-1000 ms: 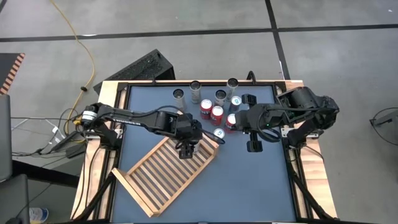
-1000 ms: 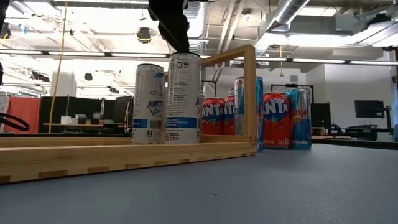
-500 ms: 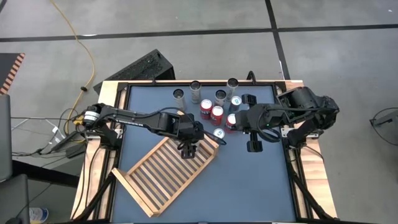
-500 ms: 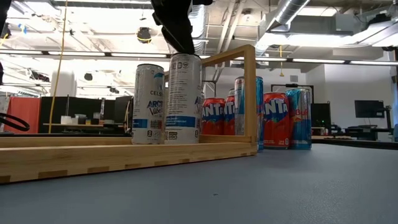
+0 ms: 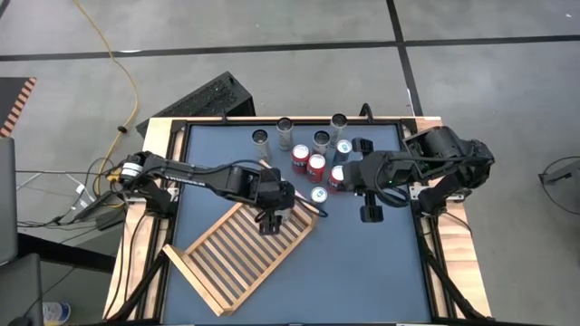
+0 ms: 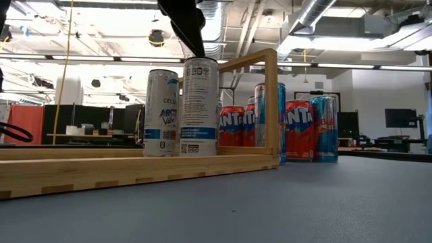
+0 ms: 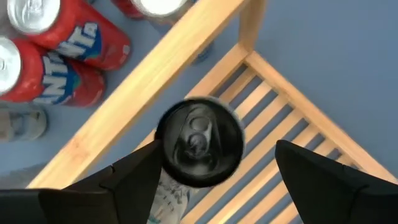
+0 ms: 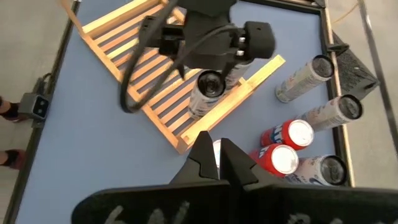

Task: Place canned beverage on shelf
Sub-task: Put the right white blue soda can on the shelf aligned with the other white blue soda can

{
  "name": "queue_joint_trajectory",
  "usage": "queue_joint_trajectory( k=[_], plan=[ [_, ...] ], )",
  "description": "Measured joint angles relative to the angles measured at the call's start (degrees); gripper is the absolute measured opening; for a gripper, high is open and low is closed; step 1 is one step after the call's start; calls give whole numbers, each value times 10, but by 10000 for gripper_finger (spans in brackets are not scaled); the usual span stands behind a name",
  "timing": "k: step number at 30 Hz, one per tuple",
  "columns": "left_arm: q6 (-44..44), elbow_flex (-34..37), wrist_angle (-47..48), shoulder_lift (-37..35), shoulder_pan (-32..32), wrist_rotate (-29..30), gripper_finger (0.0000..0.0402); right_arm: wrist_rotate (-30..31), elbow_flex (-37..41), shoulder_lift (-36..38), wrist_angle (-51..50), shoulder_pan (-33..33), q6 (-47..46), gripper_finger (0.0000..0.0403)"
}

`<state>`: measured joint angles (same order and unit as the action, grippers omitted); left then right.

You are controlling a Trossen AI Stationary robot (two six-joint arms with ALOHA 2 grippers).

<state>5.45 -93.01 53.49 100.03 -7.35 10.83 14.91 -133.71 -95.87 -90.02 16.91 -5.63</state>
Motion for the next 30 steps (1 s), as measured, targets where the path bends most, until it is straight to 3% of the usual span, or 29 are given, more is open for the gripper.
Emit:
queue_joint_trajectory(
  k=[13, 30],
  plan=[
    [6, -2, -3, 0, 0, 6, 349, 0, 0, 0, 0, 0, 0, 0],
    [-2, -2, 0, 44, 3, 16, 353, -6, 0, 0, 0, 0, 0, 0]
  ],
)
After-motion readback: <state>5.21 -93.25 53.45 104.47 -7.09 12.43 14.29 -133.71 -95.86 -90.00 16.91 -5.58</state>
